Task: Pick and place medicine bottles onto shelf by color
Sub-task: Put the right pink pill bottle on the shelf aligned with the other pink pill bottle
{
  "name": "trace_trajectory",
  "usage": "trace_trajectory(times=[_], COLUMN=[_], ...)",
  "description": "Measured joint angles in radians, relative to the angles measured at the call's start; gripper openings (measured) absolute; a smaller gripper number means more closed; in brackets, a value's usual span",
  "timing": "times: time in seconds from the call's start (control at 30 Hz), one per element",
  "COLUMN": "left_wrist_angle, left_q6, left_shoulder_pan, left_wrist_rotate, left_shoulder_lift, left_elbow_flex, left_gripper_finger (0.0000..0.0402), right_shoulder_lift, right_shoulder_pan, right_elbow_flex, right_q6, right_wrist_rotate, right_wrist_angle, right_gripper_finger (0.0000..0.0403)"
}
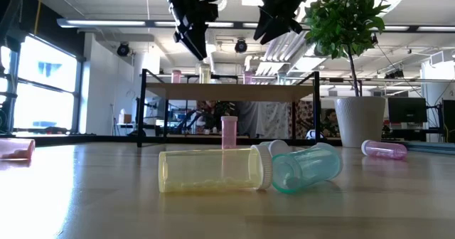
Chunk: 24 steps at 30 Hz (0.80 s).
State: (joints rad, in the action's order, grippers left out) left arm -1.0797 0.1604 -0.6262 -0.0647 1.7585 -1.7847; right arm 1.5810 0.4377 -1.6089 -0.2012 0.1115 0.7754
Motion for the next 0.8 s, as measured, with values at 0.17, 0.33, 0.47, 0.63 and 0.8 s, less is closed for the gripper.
trace_trajectory(times=[0.17, 0.33, 0.47, 0.63, 0.8], left_wrist_angle=[-0.029, -0.072, -0.102, -0.052, 0.067], left_q6=[-0.014, -0.053, -0.074, -0.103, -0.163], left_shoulder_pan=[0.007, 0.032, 0.073, 0.135, 0.188], left_wrist_rotate=[0.008, 0.019, 0.066, 0.139, 0.148], left_shoulder_lift=[-0.041, -0.083, -0.11, -0.154, -0.205], left_elbow_flex=[0.0, 0.0, 0.0, 0.076, 0.215], left_gripper_finger=[0.0161, 0.0161, 0.0161, 0.0161, 0.0161], right_shoulder_lift=[0.0, 0.0, 0.0, -0.002, -0.054], right_shoulder_pan=[0.0, -0.008, -0.042, -0.098, -0.135], right_elbow_flex=[0.0, 0.0, 0.0, 0.028, 0.155], right_q6=[0.0, 0.044, 0.071, 0.105, 0.097], right_wrist_rotate=[-0.07, -0.167, -0.172, -0.167, -0.169], right_wrist_angle=[0.012, 0.077, 0.139, 0.168, 0.129], right_gripper_finger=[0.014, 0.014, 0.014, 0.014, 0.014])
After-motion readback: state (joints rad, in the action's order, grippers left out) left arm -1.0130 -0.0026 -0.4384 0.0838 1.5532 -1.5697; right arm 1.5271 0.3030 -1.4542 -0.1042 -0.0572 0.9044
